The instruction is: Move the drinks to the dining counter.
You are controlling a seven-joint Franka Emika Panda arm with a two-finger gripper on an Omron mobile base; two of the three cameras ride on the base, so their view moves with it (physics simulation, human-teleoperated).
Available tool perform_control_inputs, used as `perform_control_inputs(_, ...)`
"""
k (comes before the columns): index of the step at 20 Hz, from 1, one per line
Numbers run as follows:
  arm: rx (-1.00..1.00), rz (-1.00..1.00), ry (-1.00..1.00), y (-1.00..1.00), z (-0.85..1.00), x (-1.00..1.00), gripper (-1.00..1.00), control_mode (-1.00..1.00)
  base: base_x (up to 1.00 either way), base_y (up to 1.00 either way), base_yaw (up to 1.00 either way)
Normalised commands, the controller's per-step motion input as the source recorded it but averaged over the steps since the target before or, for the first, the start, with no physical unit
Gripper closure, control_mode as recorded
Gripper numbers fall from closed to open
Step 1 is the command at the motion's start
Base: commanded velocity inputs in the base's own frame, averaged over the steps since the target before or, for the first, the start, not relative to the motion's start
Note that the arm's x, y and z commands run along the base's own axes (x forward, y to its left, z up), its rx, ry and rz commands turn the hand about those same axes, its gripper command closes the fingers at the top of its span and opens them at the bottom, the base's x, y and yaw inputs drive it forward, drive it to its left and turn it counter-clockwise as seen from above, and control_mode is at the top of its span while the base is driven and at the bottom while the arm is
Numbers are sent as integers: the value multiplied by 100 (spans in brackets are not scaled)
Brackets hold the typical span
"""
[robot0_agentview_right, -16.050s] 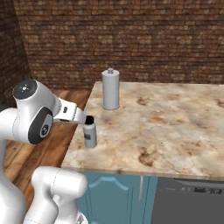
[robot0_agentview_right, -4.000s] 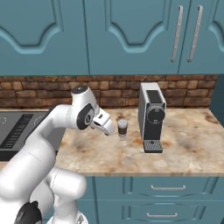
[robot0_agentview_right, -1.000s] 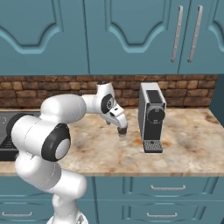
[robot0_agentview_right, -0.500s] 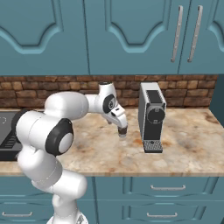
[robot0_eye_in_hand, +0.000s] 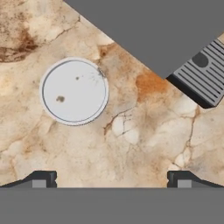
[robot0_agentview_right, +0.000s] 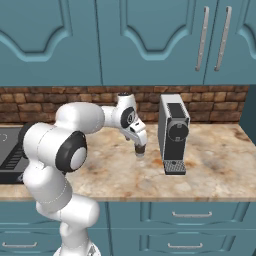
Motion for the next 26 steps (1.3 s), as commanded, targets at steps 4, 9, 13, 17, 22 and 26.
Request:
perform_control_inputs(4,0,-2,0,-1,-8,16,-100,-100,0,0,0)
perform_control_inputs(9,1,-2,0,-3,-5,12,-100,-100,0,0,0)
perform_control_inputs(13,1,-2,0,-7,-4,11,-100,-100,0,0,0)
perform_control_inputs(17,0,-2,0,-3,-11,13,-100,-100,0,0,0)
perform_control_inputs(22,0,-2,0,-1,-13,17,-100,-100,0,0,0)
perform_control_inputs(26,0,-2,0,-1,-8,19,-100,-100,0,0,0)
